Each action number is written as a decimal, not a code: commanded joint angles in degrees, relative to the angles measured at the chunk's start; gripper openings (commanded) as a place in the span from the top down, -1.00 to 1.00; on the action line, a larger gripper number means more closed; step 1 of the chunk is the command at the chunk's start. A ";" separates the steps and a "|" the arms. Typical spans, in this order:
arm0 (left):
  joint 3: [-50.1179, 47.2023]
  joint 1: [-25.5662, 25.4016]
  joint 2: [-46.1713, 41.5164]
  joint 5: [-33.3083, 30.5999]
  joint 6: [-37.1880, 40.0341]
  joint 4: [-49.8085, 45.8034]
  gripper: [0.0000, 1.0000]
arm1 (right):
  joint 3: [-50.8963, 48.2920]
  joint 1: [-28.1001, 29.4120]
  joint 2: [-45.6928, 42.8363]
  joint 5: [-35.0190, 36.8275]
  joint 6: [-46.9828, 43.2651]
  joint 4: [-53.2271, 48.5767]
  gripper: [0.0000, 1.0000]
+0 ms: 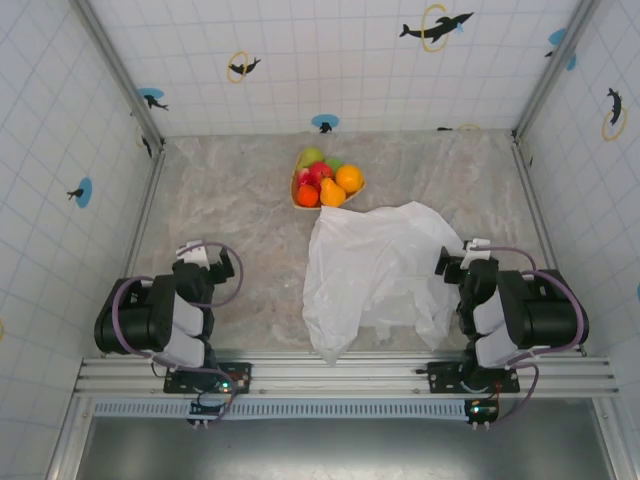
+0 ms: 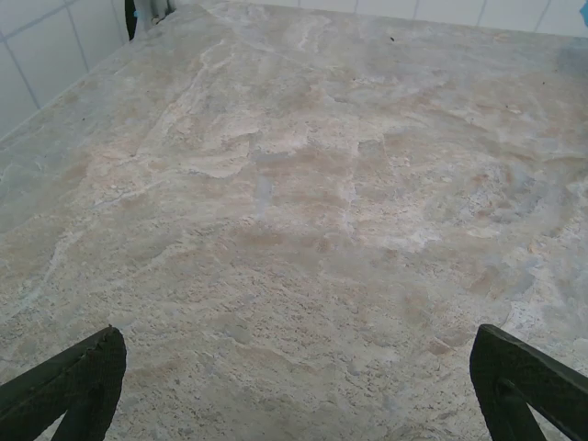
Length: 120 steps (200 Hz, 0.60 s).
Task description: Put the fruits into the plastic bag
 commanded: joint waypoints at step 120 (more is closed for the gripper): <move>-0.05 0.32 0.15 1.22 -0.56 1.46 -0.95 | -0.41 0.00 -0.14 -0.28 -0.23 2.71 -1.00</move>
